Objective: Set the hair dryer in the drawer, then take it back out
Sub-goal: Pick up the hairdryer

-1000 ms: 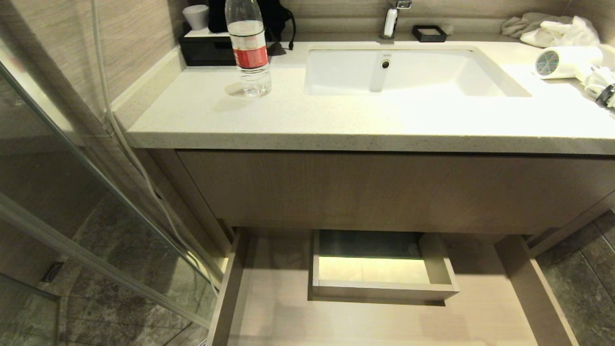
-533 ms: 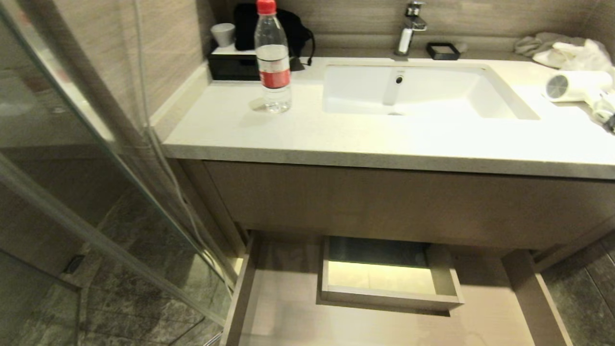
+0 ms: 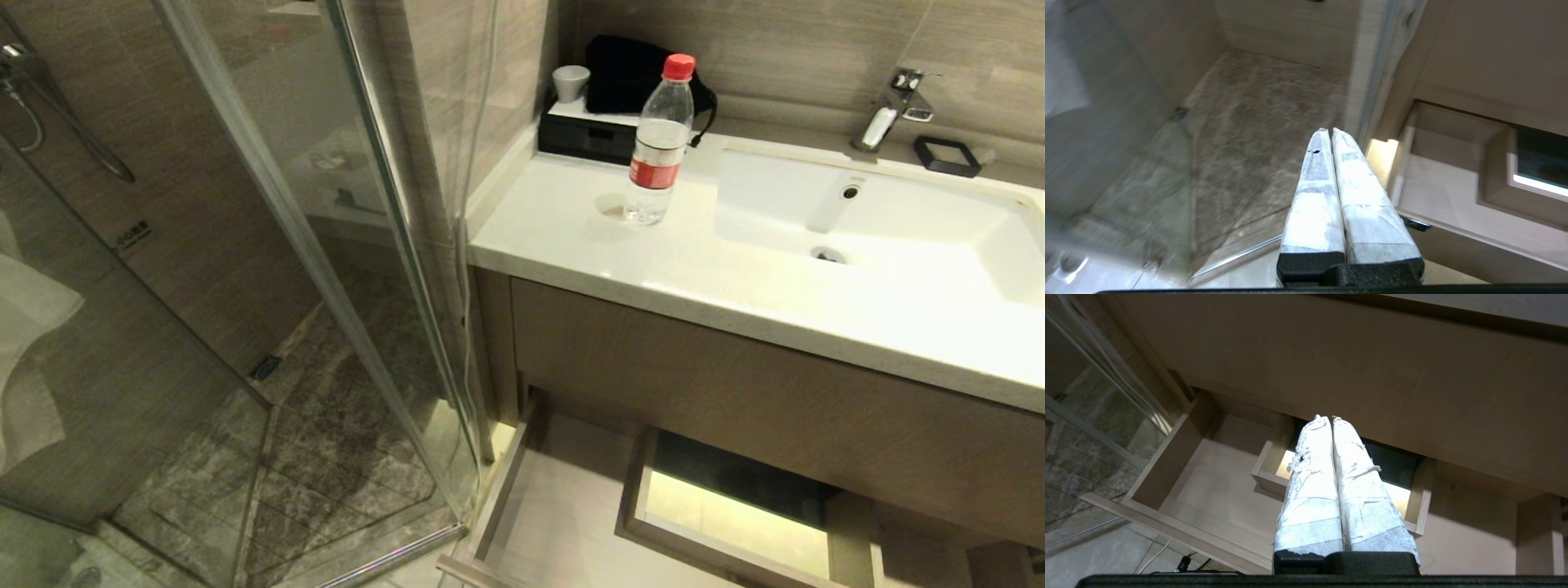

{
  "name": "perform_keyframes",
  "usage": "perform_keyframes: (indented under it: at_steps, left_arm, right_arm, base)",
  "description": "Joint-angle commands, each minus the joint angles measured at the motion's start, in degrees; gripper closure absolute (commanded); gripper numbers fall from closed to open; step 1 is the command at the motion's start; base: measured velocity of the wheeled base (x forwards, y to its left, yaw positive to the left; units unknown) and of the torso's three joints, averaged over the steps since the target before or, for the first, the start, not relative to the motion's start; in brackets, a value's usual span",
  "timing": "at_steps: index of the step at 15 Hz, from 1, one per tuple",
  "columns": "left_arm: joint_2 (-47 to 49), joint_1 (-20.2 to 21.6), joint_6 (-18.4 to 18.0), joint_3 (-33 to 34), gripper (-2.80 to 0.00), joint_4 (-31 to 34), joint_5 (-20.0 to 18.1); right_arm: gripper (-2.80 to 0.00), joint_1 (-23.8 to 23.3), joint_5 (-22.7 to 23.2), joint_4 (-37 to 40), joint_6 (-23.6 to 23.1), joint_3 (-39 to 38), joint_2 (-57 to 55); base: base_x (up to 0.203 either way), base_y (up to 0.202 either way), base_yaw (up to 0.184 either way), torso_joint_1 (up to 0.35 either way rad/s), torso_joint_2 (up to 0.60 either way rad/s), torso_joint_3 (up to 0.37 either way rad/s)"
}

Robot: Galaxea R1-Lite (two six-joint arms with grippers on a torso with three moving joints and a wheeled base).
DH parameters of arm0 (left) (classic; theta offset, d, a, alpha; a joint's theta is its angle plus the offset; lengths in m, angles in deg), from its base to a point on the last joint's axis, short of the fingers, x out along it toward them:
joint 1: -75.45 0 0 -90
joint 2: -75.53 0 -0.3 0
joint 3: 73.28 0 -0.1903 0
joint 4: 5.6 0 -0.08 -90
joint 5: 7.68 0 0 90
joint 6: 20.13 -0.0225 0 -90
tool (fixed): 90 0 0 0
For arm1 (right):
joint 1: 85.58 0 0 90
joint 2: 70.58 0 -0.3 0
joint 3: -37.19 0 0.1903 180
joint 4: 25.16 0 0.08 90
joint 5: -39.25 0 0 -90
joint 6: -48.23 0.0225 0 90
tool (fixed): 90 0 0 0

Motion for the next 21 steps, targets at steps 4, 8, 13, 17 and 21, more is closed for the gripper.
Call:
perform_keyframes:
  at_steps: [4,8,13,17,21]
  left_arm:
    - [0.0,0.0,0.0,0.0,0.0,0.0,0.0]
    - [0.0,0.0,0.0,0.0,0.0,0.0,0.0]
    - [0.0,0.0,0.0,0.0,0.0,0.0,0.0]
    - [0.0,0.0,0.0,0.0,0.0,0.0,0.0]
    - [0.0,0.0,0.0,0.0,0.0,0.0,0.0]
  right_arm:
    - [0.0,0.0,0.0,0.1,-0.2,-0.1,-0.1]
    - [0.0,0.0,0.0,0.0,0.0,-0.1,-0.1]
    - [0.0,0.0,0.0,0.0,0.0,-0.1,-0.1]
    - [0.0,0.0,0.0,0.0,0.0,-0.1,-0.1]
    - [0.0,0.0,0.0,0.0,-0.1,-0.1,-0.1]
  base:
    - [0.0,0.0,0.0,0.01,-0.02,-0.013]
    - [0.0,0.0,0.0,0.0,0.0,0.0]
    - [0.0,0.0,0.0,0.0,0.0,0.0]
    - [0.0,0.0,0.0,0.0,0.0,0.0]
    - [0.0,0.0,0.0,0.0,0.0,0.0]
